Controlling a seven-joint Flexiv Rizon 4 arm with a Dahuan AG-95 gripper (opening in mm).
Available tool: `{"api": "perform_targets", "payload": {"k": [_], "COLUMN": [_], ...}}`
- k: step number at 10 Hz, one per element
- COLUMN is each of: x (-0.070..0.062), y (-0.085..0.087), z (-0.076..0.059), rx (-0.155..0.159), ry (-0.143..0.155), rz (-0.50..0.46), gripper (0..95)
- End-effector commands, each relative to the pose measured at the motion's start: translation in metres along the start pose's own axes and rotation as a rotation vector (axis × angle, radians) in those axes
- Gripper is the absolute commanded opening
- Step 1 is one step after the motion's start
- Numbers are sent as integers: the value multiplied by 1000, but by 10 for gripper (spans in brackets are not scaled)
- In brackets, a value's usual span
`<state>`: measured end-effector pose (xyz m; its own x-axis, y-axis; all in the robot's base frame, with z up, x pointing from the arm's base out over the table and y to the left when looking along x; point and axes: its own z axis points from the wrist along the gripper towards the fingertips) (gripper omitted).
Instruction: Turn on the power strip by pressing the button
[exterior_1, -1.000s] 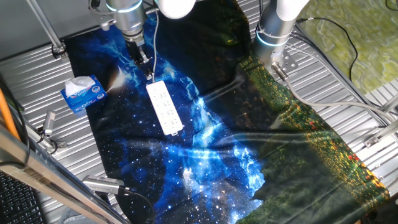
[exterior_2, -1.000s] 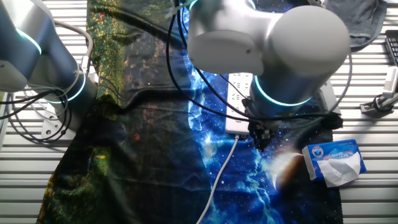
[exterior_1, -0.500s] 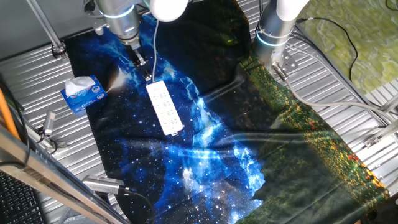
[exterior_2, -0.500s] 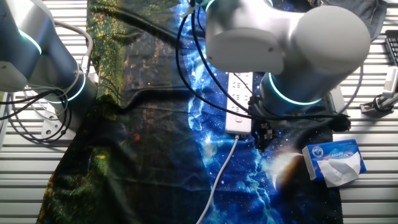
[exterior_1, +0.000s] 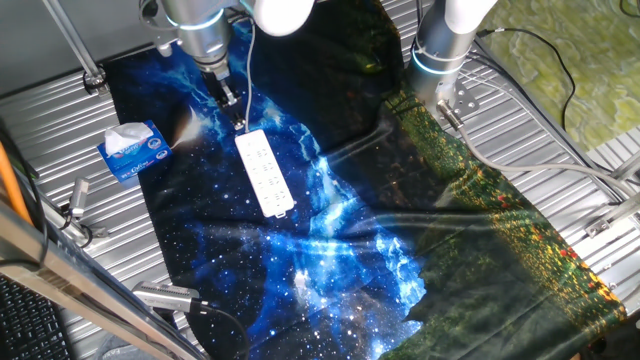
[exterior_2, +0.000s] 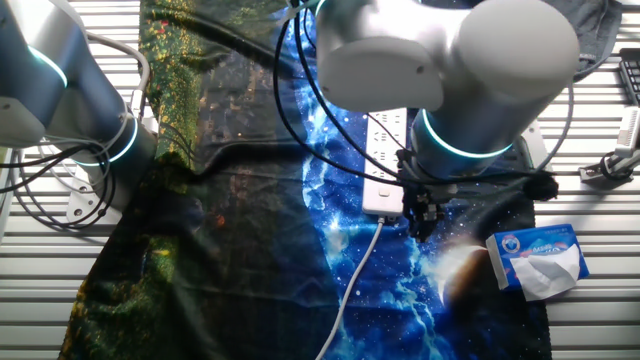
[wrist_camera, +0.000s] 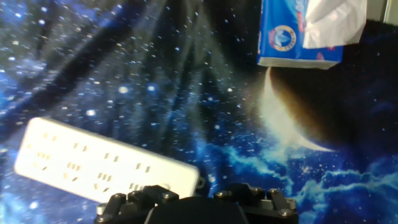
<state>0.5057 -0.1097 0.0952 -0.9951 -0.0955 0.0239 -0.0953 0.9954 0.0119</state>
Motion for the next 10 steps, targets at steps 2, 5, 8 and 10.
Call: {"api": "perform_targets", "payload": {"k": [2, 5, 8, 10], "x": [0, 0, 0, 0], "y": [1, 1, 1, 1], "z": [-1, -1, -1, -1], "rx": [-29, -26, -31, -32], "ry": [-12, 14, 36, 44], "rz": [-8, -14, -24, -26], "gripper": [760, 760, 760, 760]}}
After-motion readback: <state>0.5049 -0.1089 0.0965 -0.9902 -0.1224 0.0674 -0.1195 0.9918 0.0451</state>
